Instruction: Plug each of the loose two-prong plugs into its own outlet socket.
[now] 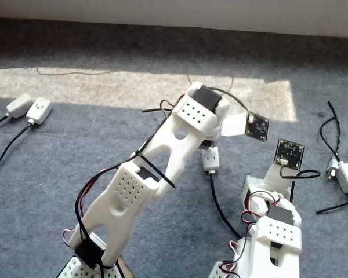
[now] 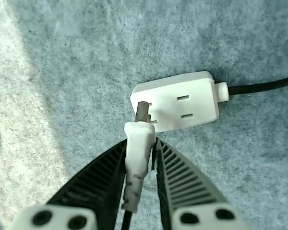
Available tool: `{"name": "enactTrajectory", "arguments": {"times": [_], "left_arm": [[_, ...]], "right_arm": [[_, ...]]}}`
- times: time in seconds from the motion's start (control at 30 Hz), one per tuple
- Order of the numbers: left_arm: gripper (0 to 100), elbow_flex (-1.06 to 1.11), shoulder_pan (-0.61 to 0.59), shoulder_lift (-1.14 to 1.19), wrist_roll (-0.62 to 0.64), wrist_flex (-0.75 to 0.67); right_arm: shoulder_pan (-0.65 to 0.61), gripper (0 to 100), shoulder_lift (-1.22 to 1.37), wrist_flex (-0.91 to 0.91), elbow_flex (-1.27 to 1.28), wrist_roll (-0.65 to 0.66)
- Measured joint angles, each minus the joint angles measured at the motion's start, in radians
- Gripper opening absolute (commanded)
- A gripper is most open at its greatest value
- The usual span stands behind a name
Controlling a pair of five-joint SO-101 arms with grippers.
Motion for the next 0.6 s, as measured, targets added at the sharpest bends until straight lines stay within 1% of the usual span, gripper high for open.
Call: {"name": "enactTrajectory", "arguments": {"times": [0.17, 0.37, 0.43, 0.6], "left_arm": [[1, 0.000, -0.008, 0.000, 0.000, 0.000], [1, 0.009, -0.044, 0.000, -0.006, 0.000], [1, 0.035, -0.054, 0.000, -0.021, 0.000], [1, 0.072, -0.051, 0.000, -0.031, 0.000]], "right_arm": [[0.000, 0.6, 0.000, 0.000, 0.000, 0.000], [-0.018, 0.6, 0.000, 0.000, 0.000, 0.000], [-0.072, 0.6, 0.000, 0.000, 0.000, 0.000], [-0.264, 0.9, 0.000, 0.000, 0.003, 0.000]]}}
